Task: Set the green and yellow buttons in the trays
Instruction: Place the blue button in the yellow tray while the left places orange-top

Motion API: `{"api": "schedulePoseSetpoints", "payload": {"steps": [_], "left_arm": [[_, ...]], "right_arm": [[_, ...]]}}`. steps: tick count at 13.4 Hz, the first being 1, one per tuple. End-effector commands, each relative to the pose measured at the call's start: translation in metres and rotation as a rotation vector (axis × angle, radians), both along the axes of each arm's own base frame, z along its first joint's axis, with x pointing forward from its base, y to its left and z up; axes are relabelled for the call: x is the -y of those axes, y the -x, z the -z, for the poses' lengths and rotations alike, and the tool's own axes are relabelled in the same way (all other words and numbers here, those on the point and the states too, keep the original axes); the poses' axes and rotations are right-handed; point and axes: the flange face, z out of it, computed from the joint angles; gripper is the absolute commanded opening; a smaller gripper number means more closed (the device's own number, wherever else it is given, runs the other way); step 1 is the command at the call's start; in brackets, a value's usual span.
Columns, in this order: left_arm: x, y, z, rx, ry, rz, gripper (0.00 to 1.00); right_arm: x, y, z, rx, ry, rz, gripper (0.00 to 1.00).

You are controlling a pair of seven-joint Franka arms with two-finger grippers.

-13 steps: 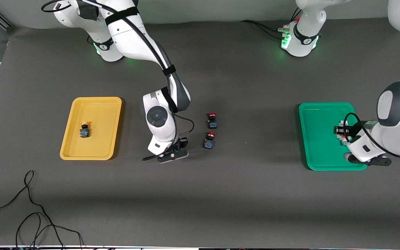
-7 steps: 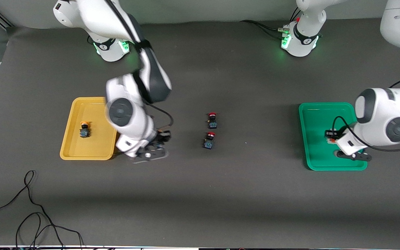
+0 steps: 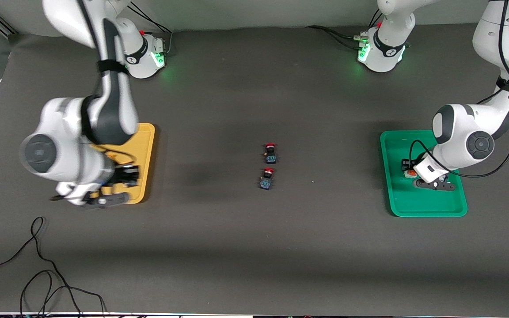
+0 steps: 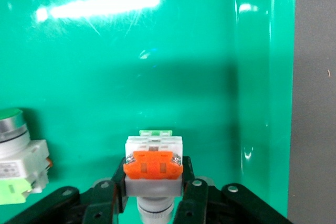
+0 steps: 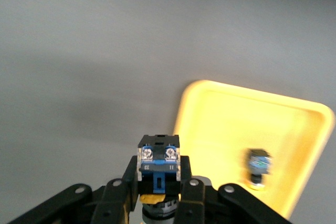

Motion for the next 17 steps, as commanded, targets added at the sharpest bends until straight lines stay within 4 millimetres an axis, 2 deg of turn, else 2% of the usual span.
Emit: {"api": "schedulePoseSetpoints", "payload": {"steps": [1, 3, 5, 8, 9, 10, 11, 12, 13, 15, 17], "left_arm": [[0.0, -0.003, -0.031, 0.011, -0.024, 0.024, 1.0], [0.0, -0.011, -0.08, -0.017, -0.059, 0.028, 1.0], [0.008, -0.019, -0.146, -0.053, -0.089, 0.019, 1.0], [0.024, -0.025, -0.258, -0.094, -0.118, 0.019, 1.0], [0.026, -0.027, -0.292, -0.114, -0.118, 0.014, 1.0], [0.025, -0.027, -0.323, -0.121, -0.12, 0.007, 1.0], [0.025, -0.027, -0.353, -0.112, -0.119, 0.001, 1.0], [0.028, -0.027, -0.377, -0.097, -0.119, 0.0, 1.0], [0.029, -0.028, -0.391, -0.079, -0.116, 0.001, 1.0], [0.037, -0.029, -0.404, -0.057, -0.116, 0.008, 1.0], [0.043, -0.028, -0.407, -0.06, -0.117, 0.018, 1.0]], "right_arm": [[0.046, 0.035, 0.049, 0.02, -0.026, -0.01, 0.11], [0.072, 0.063, 0.097, 0.062, -0.003, 0.018, 0.11], [0.08, 0.086, 0.134, 0.076, -0.021, 0.032, 0.11], [0.077, 0.094, 0.164, 0.055, -0.04, 0.046, 0.11], [0.073, 0.095, 0.168, 0.048, -0.044, 0.043, 0.18], [0.072, 0.095, 0.169, 0.044, -0.043, 0.052, 0.49], [0.071, 0.094, 0.168, 0.037, -0.046, 0.057, 0.99], [0.068, 0.092, 0.164, 0.03, -0.06, 0.063, 1.0], [0.062, 0.088, 0.158, 0.021, -0.078, 0.069, 1.0], [0.05, 0.074, 0.135, 0.015, -0.111, 0.08, 1.0], [0.052, 0.055, 0.102, 0.006, -0.097, 0.074, 1.0]]}}
